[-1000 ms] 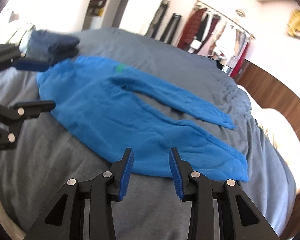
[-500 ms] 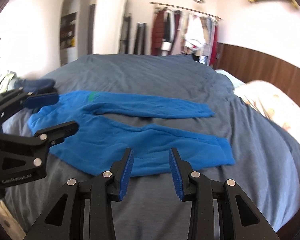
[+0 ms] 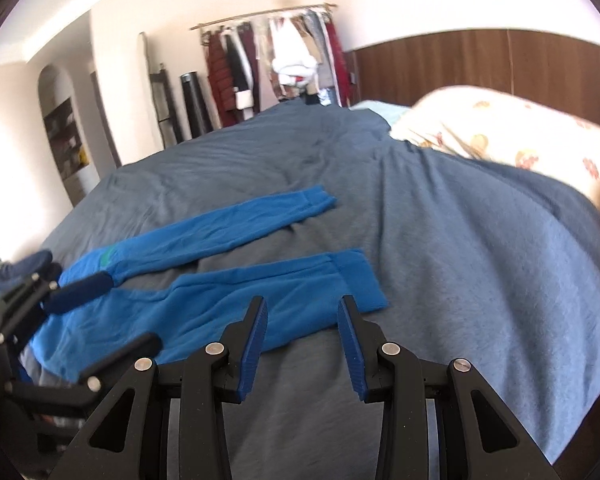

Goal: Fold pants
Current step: 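Move both grippers to the leg cuffs of the sweatpants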

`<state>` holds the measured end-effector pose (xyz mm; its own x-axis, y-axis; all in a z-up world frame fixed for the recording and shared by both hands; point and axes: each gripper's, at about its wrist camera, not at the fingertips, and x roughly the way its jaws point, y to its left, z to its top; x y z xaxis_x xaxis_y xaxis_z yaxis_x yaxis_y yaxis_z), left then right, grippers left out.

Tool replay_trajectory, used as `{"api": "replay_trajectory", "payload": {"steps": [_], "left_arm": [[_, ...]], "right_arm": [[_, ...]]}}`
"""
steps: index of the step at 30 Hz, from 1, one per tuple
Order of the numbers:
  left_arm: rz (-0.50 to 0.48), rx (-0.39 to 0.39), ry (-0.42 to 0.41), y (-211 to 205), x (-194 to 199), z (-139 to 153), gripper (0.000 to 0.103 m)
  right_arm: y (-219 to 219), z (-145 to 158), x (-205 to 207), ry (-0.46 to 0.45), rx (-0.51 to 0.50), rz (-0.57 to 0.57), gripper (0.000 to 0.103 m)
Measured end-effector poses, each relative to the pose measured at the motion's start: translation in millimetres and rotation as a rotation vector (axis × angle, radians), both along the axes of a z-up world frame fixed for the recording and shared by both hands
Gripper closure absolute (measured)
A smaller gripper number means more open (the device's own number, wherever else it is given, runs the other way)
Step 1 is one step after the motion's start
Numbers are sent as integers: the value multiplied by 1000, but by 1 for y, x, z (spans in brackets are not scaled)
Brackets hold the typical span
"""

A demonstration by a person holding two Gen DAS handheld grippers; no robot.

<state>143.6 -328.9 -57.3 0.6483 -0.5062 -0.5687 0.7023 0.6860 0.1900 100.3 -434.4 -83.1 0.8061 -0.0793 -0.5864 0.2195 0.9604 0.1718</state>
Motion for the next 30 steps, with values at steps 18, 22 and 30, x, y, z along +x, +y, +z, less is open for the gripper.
{"api": "replay_trajectory", "payload": {"steps": [18,22,30], "left_arm": [[-21,126,105,-73,38,-64,45],[-14,131,151,-77,50,-71,48],[-21,178,175,-88,57,-86,60]], "right_arm": [[-97,-91,53,81,436,-104,67],[-105,-106,64,96,514,-119,67],[-112,-126,79,153,583,-148,67]]}}
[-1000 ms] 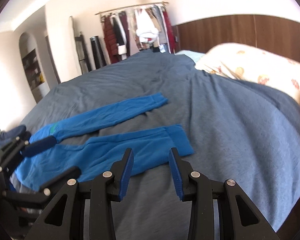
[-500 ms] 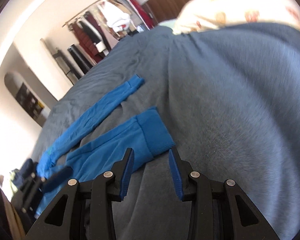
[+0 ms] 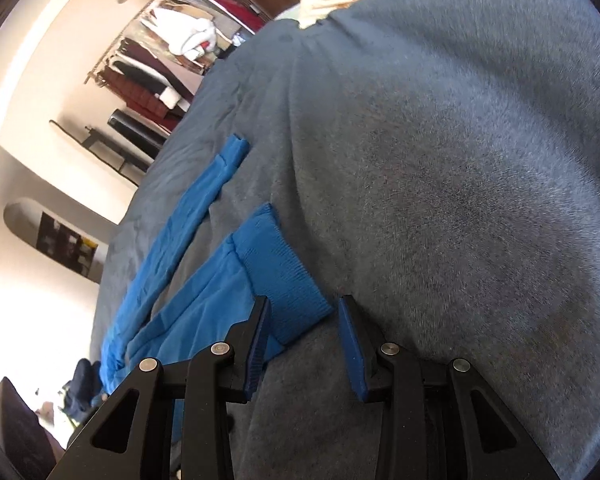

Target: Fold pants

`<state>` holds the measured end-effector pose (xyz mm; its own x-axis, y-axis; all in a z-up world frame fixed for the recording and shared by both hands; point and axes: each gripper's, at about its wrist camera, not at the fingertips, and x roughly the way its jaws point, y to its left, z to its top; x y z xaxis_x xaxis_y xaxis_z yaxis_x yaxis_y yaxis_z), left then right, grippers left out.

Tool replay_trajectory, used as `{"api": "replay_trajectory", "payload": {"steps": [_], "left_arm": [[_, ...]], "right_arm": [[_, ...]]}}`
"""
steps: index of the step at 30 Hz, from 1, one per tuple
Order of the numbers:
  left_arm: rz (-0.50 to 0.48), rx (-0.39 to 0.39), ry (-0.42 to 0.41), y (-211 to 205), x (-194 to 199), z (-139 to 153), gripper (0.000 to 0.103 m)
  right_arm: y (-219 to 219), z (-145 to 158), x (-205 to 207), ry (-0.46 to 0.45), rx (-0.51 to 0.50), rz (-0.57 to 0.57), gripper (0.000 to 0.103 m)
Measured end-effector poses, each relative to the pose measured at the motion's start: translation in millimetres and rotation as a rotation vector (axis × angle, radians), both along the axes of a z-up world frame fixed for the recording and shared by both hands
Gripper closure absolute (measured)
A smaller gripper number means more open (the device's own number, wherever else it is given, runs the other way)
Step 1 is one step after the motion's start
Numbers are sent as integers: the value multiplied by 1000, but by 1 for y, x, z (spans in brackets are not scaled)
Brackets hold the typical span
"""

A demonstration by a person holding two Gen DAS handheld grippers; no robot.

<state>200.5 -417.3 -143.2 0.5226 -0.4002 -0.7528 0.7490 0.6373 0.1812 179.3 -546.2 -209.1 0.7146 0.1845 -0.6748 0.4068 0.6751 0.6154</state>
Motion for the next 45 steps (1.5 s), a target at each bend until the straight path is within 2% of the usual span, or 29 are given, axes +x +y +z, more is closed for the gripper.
{"api": "replay_trajectory", "payload": {"steps": [2,4,7,11,15,17,19,20,21,22,29,38,40,42,45], "left_arm": [[4,6,4,-1,2,-2,65],[5,5,17,-1,4,-4,76],[5,-2,34,-1,7,-3,85],[8,-15,33,0,6,3,89],[10,-36,35,0,6,12,89],[13,-40,37,0,7,13,90],[18,-41,39,1,7,13,91],[20,-44,45,1,8,13,91],[22,-47,47,1,9,14,91],[24,-49,42,1,8,15,91],[29,-58,46,1,11,16,91],[31,-54,49,1,12,16,91],[33,-55,51,1,12,16,91],[31,-57,46,1,11,17,91],[30,-65,40,1,7,22,91]], "right_arm": [[-2,-6,4,3,34,2,67],[-3,-10,3,16,72,-5,67],[0,-11,7,16,65,13,68],[3,-8,8,7,42,28,90],[0,4,-1,-46,30,-1,95],[0,11,-4,-50,1,-3,95],[-3,11,-6,-55,38,-11,94],[-5,8,-7,-38,67,-21,85],[-6,5,-8,-12,87,-31,70],[-7,3,-11,-9,108,-50,69],[-7,-8,-16,-60,263,-64,68],[-6,-25,4,10,299,-102,69],[-3,-25,7,5,292,-91,74],[-2,-23,8,-9,284,-83,92],[-2,-7,-4,-73,248,-108,95]]}}
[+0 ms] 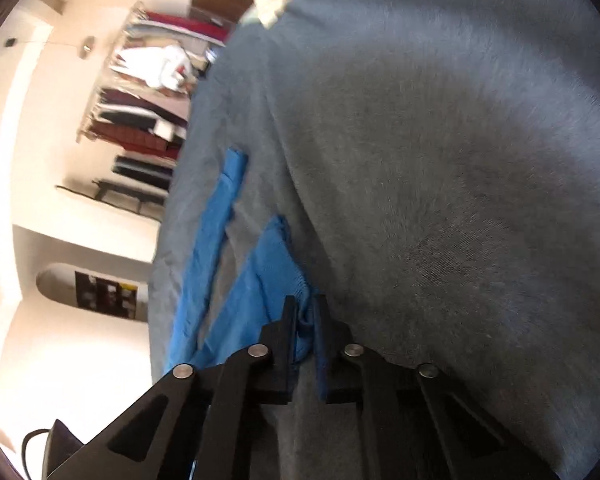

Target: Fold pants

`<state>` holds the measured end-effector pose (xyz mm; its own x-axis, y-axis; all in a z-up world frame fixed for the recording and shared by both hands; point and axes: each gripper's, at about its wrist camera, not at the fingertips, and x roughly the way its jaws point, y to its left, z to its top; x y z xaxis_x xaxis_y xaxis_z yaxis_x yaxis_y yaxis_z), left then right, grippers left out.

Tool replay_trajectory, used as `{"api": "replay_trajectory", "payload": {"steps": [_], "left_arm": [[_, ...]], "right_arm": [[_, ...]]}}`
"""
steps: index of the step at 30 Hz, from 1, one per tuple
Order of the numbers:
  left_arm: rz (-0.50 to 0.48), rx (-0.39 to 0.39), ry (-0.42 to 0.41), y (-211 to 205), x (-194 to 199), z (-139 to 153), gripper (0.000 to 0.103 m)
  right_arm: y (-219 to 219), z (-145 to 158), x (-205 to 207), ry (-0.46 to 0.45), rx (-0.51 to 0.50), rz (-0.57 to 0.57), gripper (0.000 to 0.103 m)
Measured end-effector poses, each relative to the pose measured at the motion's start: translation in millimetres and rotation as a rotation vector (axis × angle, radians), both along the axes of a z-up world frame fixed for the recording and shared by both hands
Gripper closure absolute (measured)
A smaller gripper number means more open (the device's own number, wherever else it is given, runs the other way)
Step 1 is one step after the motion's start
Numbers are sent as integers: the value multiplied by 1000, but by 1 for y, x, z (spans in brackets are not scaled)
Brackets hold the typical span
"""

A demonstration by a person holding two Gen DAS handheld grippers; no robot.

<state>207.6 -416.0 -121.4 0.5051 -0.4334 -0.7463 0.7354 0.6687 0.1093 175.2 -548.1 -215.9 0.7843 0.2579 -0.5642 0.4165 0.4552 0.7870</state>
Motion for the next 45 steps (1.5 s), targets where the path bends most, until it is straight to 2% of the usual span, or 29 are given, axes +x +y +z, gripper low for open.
{"api": "replay_trajectory", "payload": {"steps": [3,7,11,13,16,24,26,28,30,31,34,36,38,45], "left_arm": [[-20,-13,-4,-5,-7,6,91],[-49,1,-50,-21,-18,11,91],[-42,-2,-24,-26,-16,7,90],[-33,-19,28,-24,-11,3,90],[-31,-20,60,-23,-10,-4,90],[-46,11,59,-29,-16,-14,90],[-49,9,74,-29,-15,-15,86],[-58,-1,87,-29,-16,-14,69],[-57,-3,83,-29,-19,-12,57],[-51,-6,67,-28,-21,-10,56],[-43,-30,55,-23,-25,-2,52],[-31,-56,53,-19,-27,5,51],[-19,-72,51,-15,-27,12,51],[38,-140,16,6,-29,46,50]], "right_arm": [[0,26,-15,-46,-83,-42,96],[-4,57,-25,-95,-160,-77,96],[-8,73,-20,-79,-251,-76,97],[-11,70,-19,-63,-245,-75,97],[-11,60,-22,-23,-252,-87,97],[-17,35,-36,51,-237,-116,97],[-17,27,-36,69,-227,-119,97],[-18,21,-35,81,-210,-120,96],[-20,16,-35,96,-180,-119,96],[-21,14,-34,101,-168,-115,95],[-20,19,-35,136,-195,-110,87],[-17,29,-41,128,-233,-122,71],[-12,41,-48,123,-283,-140,64],[11,78,-60,129,-459,-125,63]]}}
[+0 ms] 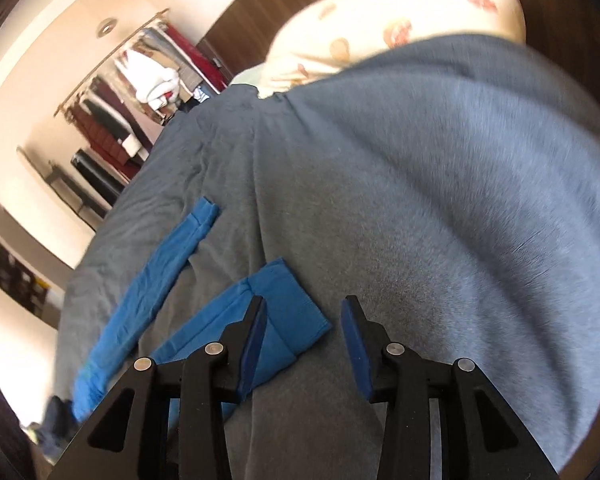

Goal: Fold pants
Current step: 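Open both grippers and lift them back from the stacked legs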

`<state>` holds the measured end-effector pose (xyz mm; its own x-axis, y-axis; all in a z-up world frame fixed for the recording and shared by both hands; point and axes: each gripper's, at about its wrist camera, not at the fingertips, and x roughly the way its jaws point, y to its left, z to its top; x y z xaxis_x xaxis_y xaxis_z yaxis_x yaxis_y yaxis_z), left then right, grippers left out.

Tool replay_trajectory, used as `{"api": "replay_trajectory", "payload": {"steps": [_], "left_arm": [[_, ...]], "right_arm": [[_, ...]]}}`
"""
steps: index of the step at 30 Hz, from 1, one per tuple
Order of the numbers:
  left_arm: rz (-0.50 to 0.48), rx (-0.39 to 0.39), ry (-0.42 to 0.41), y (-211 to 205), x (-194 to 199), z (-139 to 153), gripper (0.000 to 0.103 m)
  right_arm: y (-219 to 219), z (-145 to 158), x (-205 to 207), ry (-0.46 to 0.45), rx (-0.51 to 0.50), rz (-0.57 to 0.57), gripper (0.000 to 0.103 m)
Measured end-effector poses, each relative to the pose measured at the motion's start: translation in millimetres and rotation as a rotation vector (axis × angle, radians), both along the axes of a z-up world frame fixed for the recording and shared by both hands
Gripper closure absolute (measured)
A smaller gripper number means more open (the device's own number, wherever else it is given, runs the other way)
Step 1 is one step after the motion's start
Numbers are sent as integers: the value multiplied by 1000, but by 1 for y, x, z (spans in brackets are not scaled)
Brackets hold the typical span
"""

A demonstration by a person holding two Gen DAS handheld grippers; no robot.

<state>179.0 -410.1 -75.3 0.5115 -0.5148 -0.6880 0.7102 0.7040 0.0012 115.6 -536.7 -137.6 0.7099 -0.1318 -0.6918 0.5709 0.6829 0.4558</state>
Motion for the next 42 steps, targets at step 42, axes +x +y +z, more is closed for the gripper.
{"api": "replay_trajectory", "payload": {"steps": [42], "left_arm": [[555,-211,-157,361,-76,78,35]], "right_arm": [[311,85,-36,-174,-238,639,63]]}}
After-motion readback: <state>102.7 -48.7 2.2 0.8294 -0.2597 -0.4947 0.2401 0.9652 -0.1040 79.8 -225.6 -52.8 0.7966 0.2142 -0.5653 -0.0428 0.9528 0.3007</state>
